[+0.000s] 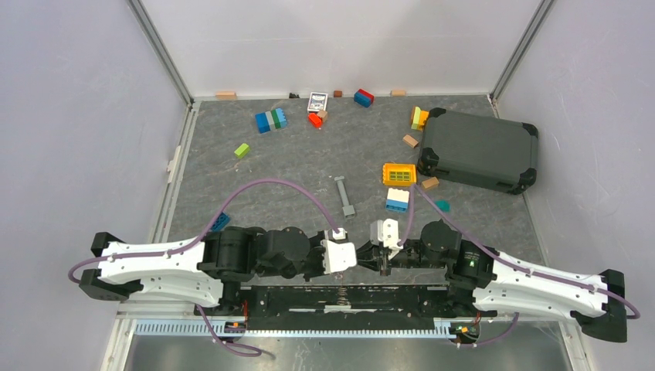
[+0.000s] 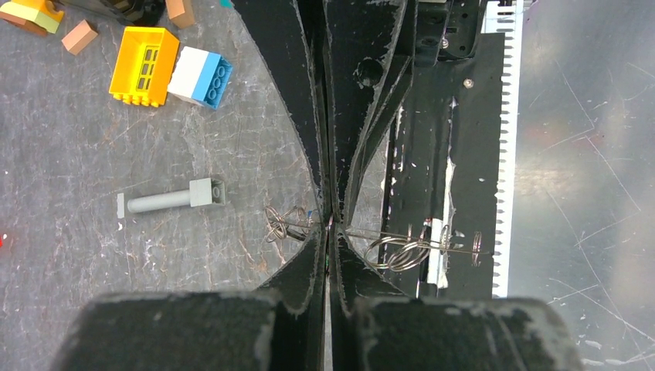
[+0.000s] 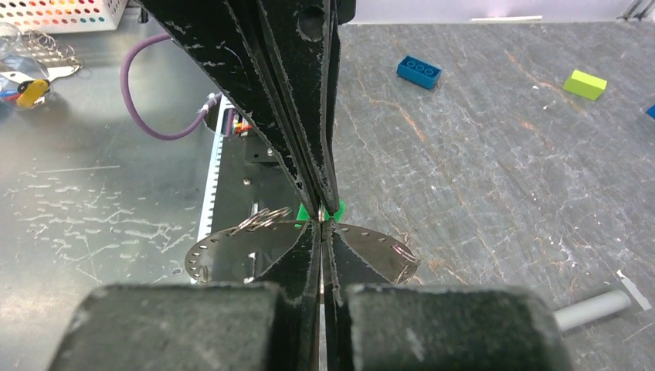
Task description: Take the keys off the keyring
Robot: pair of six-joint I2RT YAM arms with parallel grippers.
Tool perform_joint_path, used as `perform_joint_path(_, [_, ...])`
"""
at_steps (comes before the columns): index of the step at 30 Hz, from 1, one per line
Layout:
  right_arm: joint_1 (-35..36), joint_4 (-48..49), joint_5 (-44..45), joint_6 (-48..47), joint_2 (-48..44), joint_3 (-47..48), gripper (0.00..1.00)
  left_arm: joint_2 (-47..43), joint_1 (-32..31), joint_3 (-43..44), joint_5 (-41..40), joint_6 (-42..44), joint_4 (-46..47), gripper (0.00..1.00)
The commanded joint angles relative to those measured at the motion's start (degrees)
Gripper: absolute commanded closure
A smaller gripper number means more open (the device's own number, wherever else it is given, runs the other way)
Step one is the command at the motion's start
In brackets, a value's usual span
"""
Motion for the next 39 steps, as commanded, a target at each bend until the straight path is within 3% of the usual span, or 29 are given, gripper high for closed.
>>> perform_joint_path(1, [0.1, 5.8, 2.9, -0.1, -2.1, -1.8, 1.0, -1.6, -0.2, 1.1, 0.4, 1.0, 3.5, 0.98])
perform_joint_path(13, [0.1, 8.6, 5.0, -0.6, -7.2, -4.0, 1.0, -7.1, -0.2, -4.2, 0.2, -2.8, 9.3, 0.61])
perform_joint_path(30, [0.1, 10.9, 3.3, -0.1, -8.9, -4.9, 1.0, -9.5, -0.2, -9.3, -2.0, -4.7, 15.6, 0.59])
perform_joint_path(39, [0.1, 11.4, 2.3, 0.0, -9.7, -5.3, 1.0, -8.0, -0.1, -9.6, -2.4, -4.3, 16.0, 0.69])
